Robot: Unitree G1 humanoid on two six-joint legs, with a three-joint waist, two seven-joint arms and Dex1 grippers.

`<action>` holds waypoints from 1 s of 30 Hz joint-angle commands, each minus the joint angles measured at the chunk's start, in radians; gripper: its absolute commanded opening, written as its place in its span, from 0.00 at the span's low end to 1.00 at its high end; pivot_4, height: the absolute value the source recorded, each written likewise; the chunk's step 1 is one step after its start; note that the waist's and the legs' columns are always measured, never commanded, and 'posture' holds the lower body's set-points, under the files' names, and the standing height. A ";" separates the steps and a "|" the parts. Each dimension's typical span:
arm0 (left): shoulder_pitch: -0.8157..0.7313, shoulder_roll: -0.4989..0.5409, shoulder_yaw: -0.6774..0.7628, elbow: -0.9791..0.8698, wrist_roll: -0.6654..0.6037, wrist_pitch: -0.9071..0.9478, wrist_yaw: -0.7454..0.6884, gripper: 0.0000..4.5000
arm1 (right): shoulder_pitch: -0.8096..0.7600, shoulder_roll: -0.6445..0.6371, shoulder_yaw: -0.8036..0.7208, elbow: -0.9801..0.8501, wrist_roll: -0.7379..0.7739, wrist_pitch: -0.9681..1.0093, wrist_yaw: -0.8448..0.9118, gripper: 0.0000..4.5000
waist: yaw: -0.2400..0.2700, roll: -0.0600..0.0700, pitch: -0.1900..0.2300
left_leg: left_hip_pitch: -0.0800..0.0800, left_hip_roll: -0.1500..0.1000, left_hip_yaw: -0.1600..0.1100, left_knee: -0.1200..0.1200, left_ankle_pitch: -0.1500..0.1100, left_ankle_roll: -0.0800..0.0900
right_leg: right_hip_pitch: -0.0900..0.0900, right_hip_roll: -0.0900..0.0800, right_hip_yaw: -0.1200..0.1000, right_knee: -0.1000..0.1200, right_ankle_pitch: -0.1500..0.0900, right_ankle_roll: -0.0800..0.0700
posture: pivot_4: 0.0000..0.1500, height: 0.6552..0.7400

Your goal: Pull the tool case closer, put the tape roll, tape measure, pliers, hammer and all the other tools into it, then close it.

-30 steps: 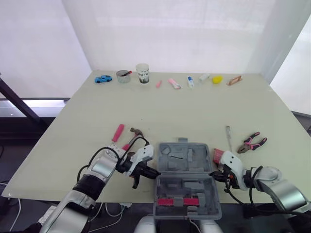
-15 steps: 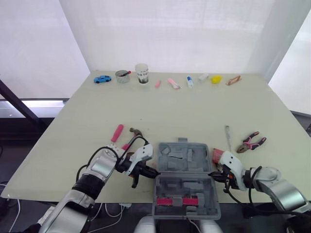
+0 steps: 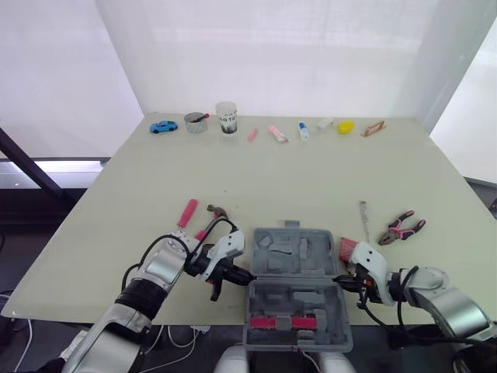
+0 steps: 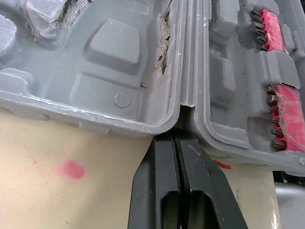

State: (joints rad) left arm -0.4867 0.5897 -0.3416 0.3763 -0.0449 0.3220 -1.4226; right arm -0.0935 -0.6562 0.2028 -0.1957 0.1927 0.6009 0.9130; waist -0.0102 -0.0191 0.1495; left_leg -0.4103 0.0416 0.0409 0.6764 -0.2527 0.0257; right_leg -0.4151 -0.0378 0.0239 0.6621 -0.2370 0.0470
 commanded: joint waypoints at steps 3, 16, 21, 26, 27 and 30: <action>0.019 0.011 0.000 0.028 0.026 0.014 0.055 0.01 | -0.004 0.000 0.007 -0.036 0.017 -0.011 0.014 0.00 | 0.000 0.000 0.000 | 0.000 0.000 0.000 0.000 0.000 0.000 | 0.000 0.000 0.000 0.000 0.000 0.000 | 1.00 1.00; 0.024 0.007 -0.002 0.021 0.026 0.016 0.057 0.01 | 0.001 -0.011 0.011 -0.043 0.023 0.000 0.031 0.00 | 0.000 0.000 0.000 | 0.000 0.000 0.000 0.000 0.000 0.000 | 0.000 0.000 0.000 0.000 0.000 0.000 | 1.00 1.00; 0.027 0.007 -0.003 0.015 0.024 0.017 0.055 0.01 | -0.002 -0.007 0.006 -0.032 0.011 -0.009 0.019 0.00 | 0.000 0.000 0.000 | 0.000 0.000 0.000 0.000 0.000 0.000 | 0.000 0.000 0.000 0.000 0.000 0.000 | 1.00 1.00; 0.050 0.013 -0.008 -0.021 0.018 0.029 0.041 0.01 | -0.003 -0.010 0.005 -0.027 0.008 -0.013 0.019 0.00 | 0.000 0.000 0.000 | 0.000 0.000 0.000 0.000 0.000 0.000 | 0.000 0.000 0.000 0.000 0.000 0.000 | 1.00 1.00; 0.054 0.014 -0.009 -0.028 0.016 0.033 0.039 0.01 | -0.003 -0.010 0.006 -0.027 0.008 -0.014 0.019 0.00 | 0.000 0.000 0.000 | 0.000 0.000 0.000 0.000 0.000 0.000 | 0.000 0.000 0.000 0.000 0.000 0.000 | 1.00 1.00; 0.063 0.019 -0.011 -0.044 0.013 0.042 0.037 0.01 | -0.003 -0.010 0.007 -0.029 0.009 -0.013 0.021 0.00 | 0.000 0.000 0.000 | 0.000 0.000 0.000 0.000 0.000 0.000 | 0.000 0.000 0.000 0.000 0.000 0.000 | 1.00 1.00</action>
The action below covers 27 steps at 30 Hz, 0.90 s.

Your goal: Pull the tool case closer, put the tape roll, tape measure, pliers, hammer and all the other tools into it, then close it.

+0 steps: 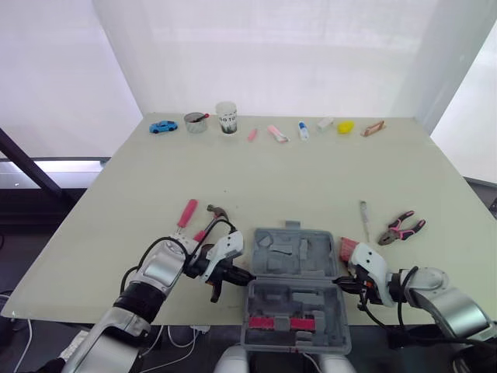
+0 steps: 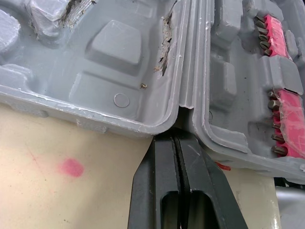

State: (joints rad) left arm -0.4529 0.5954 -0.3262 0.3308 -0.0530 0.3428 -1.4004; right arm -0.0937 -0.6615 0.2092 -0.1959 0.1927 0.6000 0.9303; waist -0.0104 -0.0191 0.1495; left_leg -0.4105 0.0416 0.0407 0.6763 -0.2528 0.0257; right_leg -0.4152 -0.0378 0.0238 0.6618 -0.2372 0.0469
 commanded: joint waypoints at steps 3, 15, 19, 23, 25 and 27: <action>0.030 0.016 -0.026 -0.002 0.021 0.023 0.018 0.01 | -0.001 -0.005 0.001 -0.030 0.011 -0.011 0.005 0.00 | 0.000 0.000 0.000 | 0.000 0.000 0.000 0.000 0.000 0.000 | 0.000 0.000 0.000 0.000 0.000 0.000 | 1.00 1.00; 0.035 0.033 -0.029 -0.017 0.015 0.033 0.008 0.01 | 0.002 0.000 0.008 -0.033 0.012 -0.008 0.003 0.00 | -0.002 0.000 0.000 | 0.000 0.000 0.000 0.000 0.000 0.000 | 0.000 0.000 0.000 0.000 0.000 0.000 | 1.00 1.00; 0.039 0.039 -0.033 -0.023 0.013 0.040 0.000 0.01 | 0.005 0.003 0.008 -0.037 0.013 -0.006 0.000 0.00 | -0.003 0.000 0.000 | 0.000 0.000 0.000 0.000 0.000 0.000 | 0.000 0.000 0.000 0.000 0.000 0.000 | 1.00 1.00; 0.036 0.040 -0.036 -0.024 0.012 0.043 -0.001 0.01 | 0.008 0.004 0.008 -0.038 0.014 -0.007 -0.002 0.00 | -0.004 0.000 0.000 | 0.000 0.000 0.000 0.000 0.000 0.000 | 0.000 0.000 0.000 0.000 0.000 0.000 | 1.00 1.00; 0.035 0.040 -0.037 -0.022 0.012 0.042 -0.001 0.01 | 0.009 0.003 0.008 -0.037 0.014 -0.008 -0.004 0.00 | -0.004 0.000 0.000 | 0.000 0.000 0.000 0.000 0.000 0.000 | 0.000 0.000 0.000 0.000 0.000 0.000 | 1.00 1.00; 0.035 0.040 -0.038 -0.022 0.013 0.042 -0.004 0.01 | 0.008 0.004 0.005 -0.034 0.013 -0.010 -0.006 0.00 | -0.004 0.000 0.000 | 0.000 0.000 0.000 0.000 0.000 0.000 | 0.000 0.000 0.000 0.000 0.000 0.000 | 1.00 1.00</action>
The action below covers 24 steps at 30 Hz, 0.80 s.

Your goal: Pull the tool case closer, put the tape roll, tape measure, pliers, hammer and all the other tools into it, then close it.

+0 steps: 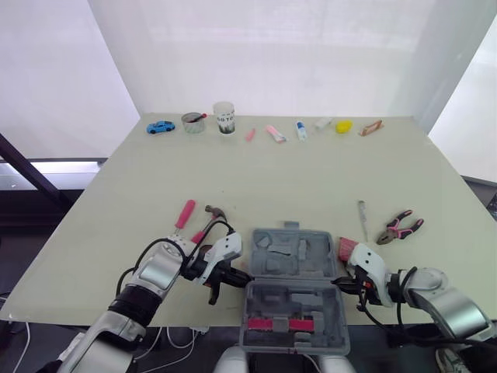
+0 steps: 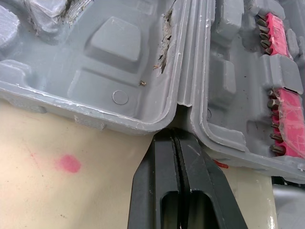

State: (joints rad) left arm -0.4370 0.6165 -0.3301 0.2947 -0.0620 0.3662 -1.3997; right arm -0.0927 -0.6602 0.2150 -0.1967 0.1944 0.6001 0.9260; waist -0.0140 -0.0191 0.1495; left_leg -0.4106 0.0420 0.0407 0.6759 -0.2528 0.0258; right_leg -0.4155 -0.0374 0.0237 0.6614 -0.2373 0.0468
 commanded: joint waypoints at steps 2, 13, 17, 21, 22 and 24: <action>0.020 0.020 -0.034 0.014 0.022 0.017 -0.005 0.01 | 0.010 0.000 -0.003 -0.033 0.012 -0.011 -0.003 0.00 | 0.000 0.000 0.000 | 0.000 0.000 0.000 0.000 0.000 0.000 | 0.000 0.000 0.000 0.000 0.000 0.000 | 1.00 1.00; 0.026 0.015 -0.044 -0.002 0.016 0.029 -0.009 0.01 | 0.009 -0.004 -0.009 -0.023 0.010 -0.016 -0.005 0.00 | 0.000 0.000 0.000 | 0.000 0.000 0.000 0.000 0.000 0.000 | 0.000 0.000 0.000 0.000 0.000 0.000 | 1.00 1.00; 0.025 0.017 -0.048 -0.004 0.015 0.030 -0.011 0.01 | 0.007 -0.004 -0.010 -0.016 0.008 -0.020 -0.006 0.00 | 0.000 0.000 0.000 | 0.000 0.000 0.000 0.000 0.000 0.000 | 0.000 0.000 0.000 0.000 0.000 0.000 | 1.00 1.00; 0.023 0.020 -0.051 -0.002 0.016 0.024 -0.015 0.01 | 0.002 0.000 -0.010 -0.008 0.005 -0.027 -0.011 0.00 | 0.000 0.000 0.000 | 0.000 0.000 0.000 0.000 0.000 0.000 | 0.000 0.000 0.000 0.000 0.000 0.000 | 1.00 1.00; 0.022 0.019 -0.051 -0.001 0.016 0.025 -0.015 0.01 | 0.001 0.000 -0.010 -0.007 0.005 -0.027 -0.011 0.00 | 0.000 0.000 0.000 | 0.000 0.000 0.000 0.000 0.000 0.000 | 0.000 0.000 0.000 0.000 0.000 0.000 | 1.00 1.00; 0.020 0.019 -0.053 0.001 0.017 0.023 -0.016 0.01 | 0.001 0.000 -0.009 -0.006 0.006 -0.030 -0.013 0.00 | 0.001 0.000 0.000 | 0.000 0.000 0.000 0.000 0.000 0.000 | 0.000 0.000 0.000 0.000 0.000 0.000 | 1.00 1.00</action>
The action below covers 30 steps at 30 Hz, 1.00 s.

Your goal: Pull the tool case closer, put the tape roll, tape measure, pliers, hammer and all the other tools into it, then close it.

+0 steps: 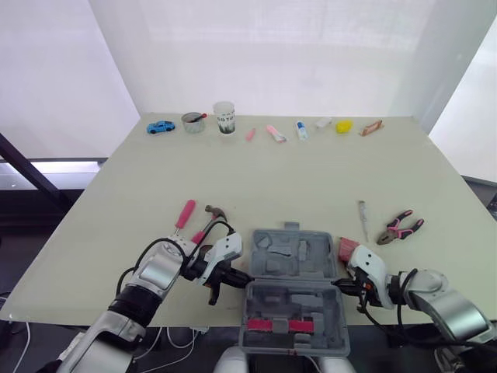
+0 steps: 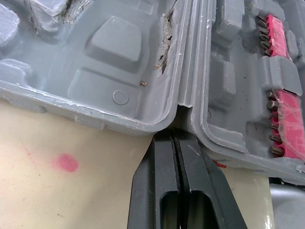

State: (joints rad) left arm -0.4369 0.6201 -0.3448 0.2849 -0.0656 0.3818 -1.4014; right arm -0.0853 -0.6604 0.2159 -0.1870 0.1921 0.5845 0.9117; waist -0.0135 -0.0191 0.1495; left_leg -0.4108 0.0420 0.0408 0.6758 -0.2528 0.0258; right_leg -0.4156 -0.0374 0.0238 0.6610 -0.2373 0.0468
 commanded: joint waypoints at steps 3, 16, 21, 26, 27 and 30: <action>0.019 0.016 -0.040 0.012 0.020 0.007 -0.015 0.01 | -0.003 -0.001 -0.009 -0.017 0.009 -0.015 0.001 0.00 | 0.000 0.000 0.000 | 0.000 0.000 0.000 0.000 0.000 0.000 | 0.000 0.000 0.000 0.000 0.000 0.000 | 1.00 1.00; 0.006 0.019 -0.021 0.062 0.026 -0.022 0.005 0.01 | 0.010 -0.001 -0.019 -0.021 0.011 -0.020 -0.009 0.00 | 0.000 0.000 0.000 | 0.000 0.000 0.000 0.000 0.000 0.000 | 0.000 0.000 0.000 0.000 0.000 0.000 | 1.00 1.00; 0.000 0.024 -0.010 0.084 0.021 -0.031 0.014 0.01 | 0.015 -0.002 -0.038 -0.018 0.021 -0.026 -0.017 0.00 | 0.000 0.000 0.000 | 0.000 0.000 0.000 0.000 0.000 0.000 | 0.000 0.000 0.000 0.000 0.000 0.000 | 1.00 1.00; 0.010 0.036 0.000 0.082 0.007 -0.030 0.013 0.01 | 0.027 -0.010 -0.049 -0.015 0.022 -0.031 -0.020 0.00 | 0.000 0.000 0.000 | 0.000 0.000 0.000 0.000 0.000 0.000 | 0.000 0.000 0.000 0.000 0.000 0.000 | 1.00 1.00; 0.012 0.037 0.003 0.082 0.006 -0.031 0.016 0.01 | 0.028 -0.010 -0.052 -0.013 0.021 -0.033 -0.022 0.00 | -0.001 0.000 0.000 | 0.000 0.000 0.000 0.000 0.000 0.000 | 0.000 0.000 0.000 0.000 0.000 0.000 | 1.00 1.00; 0.018 0.043 0.016 0.081 -0.002 -0.029 0.025 0.01 | 0.033 -0.011 -0.063 -0.009 0.022 -0.038 -0.025 0.00 | -0.002 0.000 0.000 | 0.000 0.000 0.000 0.000 0.000 0.000 | 0.000 0.000 0.000 0.000 0.000 0.000 | 1.00 1.00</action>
State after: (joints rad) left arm -0.4440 0.6307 -0.3361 0.3352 -0.0938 0.3409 -1.4001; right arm -0.0553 -0.6614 0.1847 -0.1827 0.2015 0.5626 0.8869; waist -0.0152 -0.0191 0.1495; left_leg -0.4105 0.0425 0.0407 0.6758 -0.2528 0.0258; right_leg -0.4156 -0.0370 0.0239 0.6613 -0.2373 0.0468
